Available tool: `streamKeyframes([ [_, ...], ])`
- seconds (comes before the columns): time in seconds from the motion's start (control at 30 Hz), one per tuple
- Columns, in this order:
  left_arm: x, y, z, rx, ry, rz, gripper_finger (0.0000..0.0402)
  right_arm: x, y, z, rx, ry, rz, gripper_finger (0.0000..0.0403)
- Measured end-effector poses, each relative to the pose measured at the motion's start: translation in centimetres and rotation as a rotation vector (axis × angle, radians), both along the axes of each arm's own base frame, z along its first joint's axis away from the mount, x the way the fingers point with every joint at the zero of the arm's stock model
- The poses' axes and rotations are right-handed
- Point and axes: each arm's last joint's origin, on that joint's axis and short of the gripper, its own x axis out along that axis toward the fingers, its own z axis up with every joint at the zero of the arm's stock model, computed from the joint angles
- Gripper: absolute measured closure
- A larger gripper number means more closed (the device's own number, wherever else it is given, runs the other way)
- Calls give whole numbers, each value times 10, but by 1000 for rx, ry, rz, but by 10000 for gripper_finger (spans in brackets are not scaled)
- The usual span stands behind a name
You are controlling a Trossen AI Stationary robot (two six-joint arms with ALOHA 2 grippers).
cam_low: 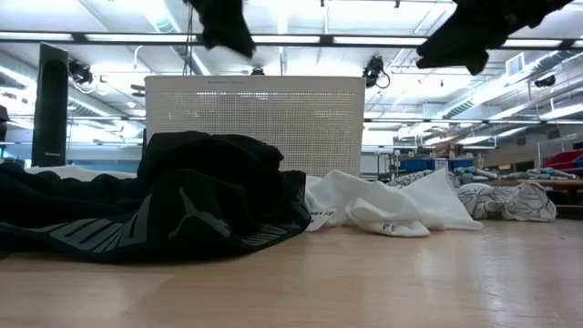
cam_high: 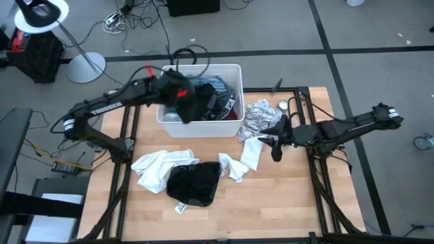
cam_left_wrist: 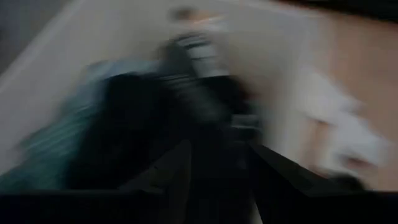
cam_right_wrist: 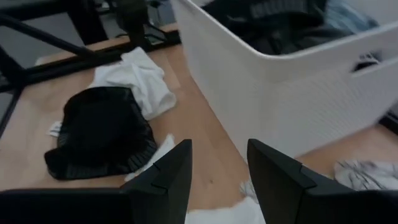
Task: Sort clothes
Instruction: Put the black boxer into the white laundry bin
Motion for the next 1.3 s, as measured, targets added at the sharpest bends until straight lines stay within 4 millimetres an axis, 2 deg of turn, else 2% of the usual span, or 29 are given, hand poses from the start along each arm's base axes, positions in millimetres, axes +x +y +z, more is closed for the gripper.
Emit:
streamKeyframes([
  [0.17, -12, -40, 17, -45, -66, -250, 245, 20, 6, -3, -37, -24, 58, 247],
  [0.3, -28, -67, 28, -33, -125, -291, 245, 40, 12, -9, -55, -52, 116, 247],
  [0.37, -39, -78, 25, -18, -128, -262, 245, 51, 15, -14, -56, -60, 144, 247],
  [0.5, -59, -97, 4, -13, -143, -186, 245, 73, 19, -27, -39, -61, 208, 247],
  [0.73, -90, -124, -41, -105, -248, -262, 245, 119, 30, -33, -30, 19, 305, 247],
  [1.07, -119, -131, -89, -146, -308, -229, 245, 190, 45, -24, -91, 235, 369, 247],
  [1.3, -132, -128, -129, -113, -279, -200, 245, 225, 55, -28, -74, 281, 428, 247],
])
